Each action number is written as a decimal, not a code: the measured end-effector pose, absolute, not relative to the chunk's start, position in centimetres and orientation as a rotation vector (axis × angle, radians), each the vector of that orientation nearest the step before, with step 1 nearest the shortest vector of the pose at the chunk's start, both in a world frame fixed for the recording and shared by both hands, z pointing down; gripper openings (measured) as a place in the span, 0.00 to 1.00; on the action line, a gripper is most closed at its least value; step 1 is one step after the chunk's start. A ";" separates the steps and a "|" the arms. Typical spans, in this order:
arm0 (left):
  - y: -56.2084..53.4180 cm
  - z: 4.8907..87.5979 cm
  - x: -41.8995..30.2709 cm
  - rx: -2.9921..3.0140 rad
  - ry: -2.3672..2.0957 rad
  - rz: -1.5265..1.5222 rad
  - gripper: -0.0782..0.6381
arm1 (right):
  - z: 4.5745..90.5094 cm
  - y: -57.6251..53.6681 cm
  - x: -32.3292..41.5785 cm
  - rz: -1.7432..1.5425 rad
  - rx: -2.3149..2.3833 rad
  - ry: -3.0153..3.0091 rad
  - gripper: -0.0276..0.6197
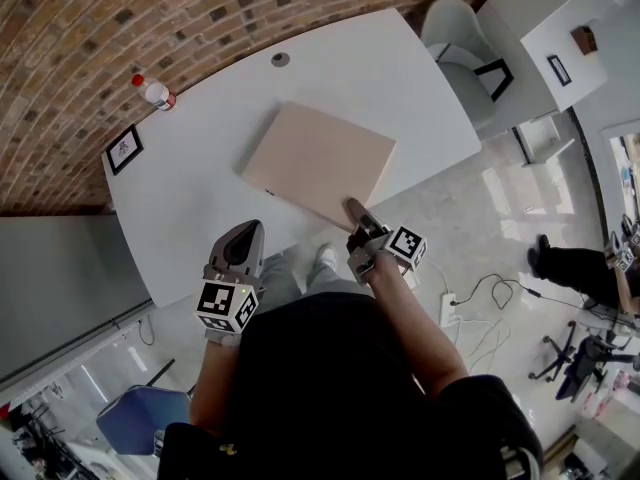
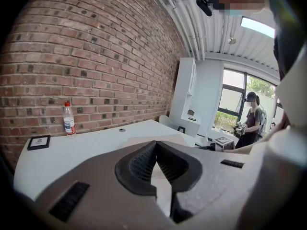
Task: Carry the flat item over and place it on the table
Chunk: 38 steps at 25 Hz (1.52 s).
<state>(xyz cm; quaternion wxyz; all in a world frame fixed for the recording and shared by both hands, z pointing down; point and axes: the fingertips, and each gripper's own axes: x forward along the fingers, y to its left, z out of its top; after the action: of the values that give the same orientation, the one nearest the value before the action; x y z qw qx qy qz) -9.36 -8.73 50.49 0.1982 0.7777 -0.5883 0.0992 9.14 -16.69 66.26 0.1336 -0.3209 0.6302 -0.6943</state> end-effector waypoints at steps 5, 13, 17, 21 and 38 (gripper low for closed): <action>-10.5 51.2 -9.5 2.225 -1.556 0.298 0.12 | 66.9 -17.5 8.8 -1.983 -0.985 1.822 0.50; -12.9 52.2 -10.0 2.303 -1.397 0.329 0.11 | 68.6 -17.4 9.1 -1.915 -1.147 1.799 0.51; -13.5 52.6 -9.6 2.337 -1.319 0.337 0.12 | 69.6 -16.6 9.3 -1.901 -1.212 1.764 0.53; -14.0 53.1 -9.2 2.356 -1.257 0.355 0.11 | 70.6 -15.9 9.4 -1.895 -1.262 1.734 0.55; -15.1 55.1 -7.2 2.411 -1.056 0.419 0.11 | 74.2 -14.0 10.7 -1.886 -1.427 1.676 0.59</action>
<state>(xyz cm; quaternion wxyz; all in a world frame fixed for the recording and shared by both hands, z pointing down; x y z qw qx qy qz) -7.23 -15.09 55.09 0.2358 0.8791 -0.3849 0.1528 10.74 -13.99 74.23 0.1211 -0.4887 0.5738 -0.6460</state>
